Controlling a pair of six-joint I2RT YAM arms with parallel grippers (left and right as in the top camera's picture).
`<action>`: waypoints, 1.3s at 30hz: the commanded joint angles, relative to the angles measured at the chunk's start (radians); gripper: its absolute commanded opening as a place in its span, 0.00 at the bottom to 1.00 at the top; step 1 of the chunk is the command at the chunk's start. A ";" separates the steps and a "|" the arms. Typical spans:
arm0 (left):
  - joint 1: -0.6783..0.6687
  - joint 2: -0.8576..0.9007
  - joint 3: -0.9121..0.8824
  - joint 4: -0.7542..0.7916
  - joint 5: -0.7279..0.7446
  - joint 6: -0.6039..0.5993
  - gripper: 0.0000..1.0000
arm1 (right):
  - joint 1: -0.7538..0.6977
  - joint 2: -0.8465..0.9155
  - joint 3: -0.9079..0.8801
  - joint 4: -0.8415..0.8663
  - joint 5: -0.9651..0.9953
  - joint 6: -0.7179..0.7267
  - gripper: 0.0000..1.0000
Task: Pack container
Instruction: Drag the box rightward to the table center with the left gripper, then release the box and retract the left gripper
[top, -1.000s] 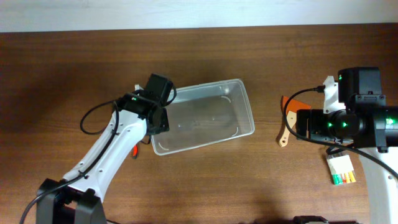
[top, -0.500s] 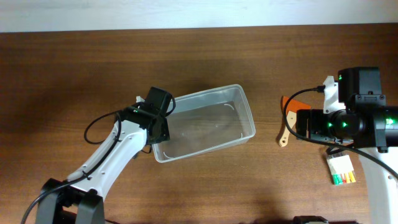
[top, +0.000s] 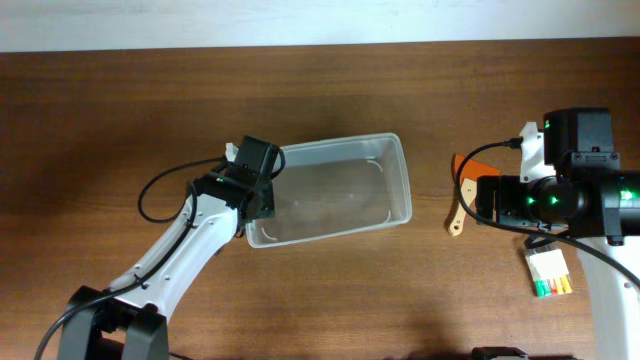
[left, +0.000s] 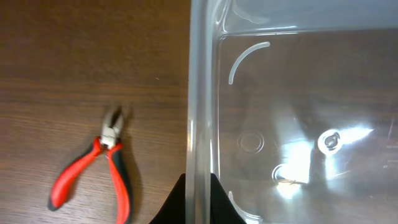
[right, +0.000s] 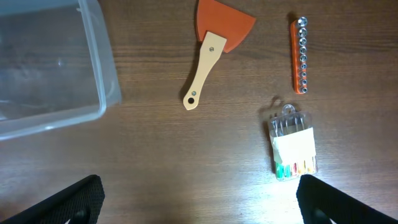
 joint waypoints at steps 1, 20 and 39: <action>0.004 0.002 -0.019 0.001 -0.182 0.025 0.09 | 0.006 -0.007 0.017 -0.001 0.015 -0.006 0.99; 0.005 -0.015 0.014 -0.010 -0.199 0.046 0.56 | 0.006 -0.007 0.017 -0.001 0.016 -0.006 0.99; 0.252 -0.268 0.459 -0.459 -0.034 0.101 0.95 | 0.006 -0.011 0.082 0.027 -0.043 -0.004 0.99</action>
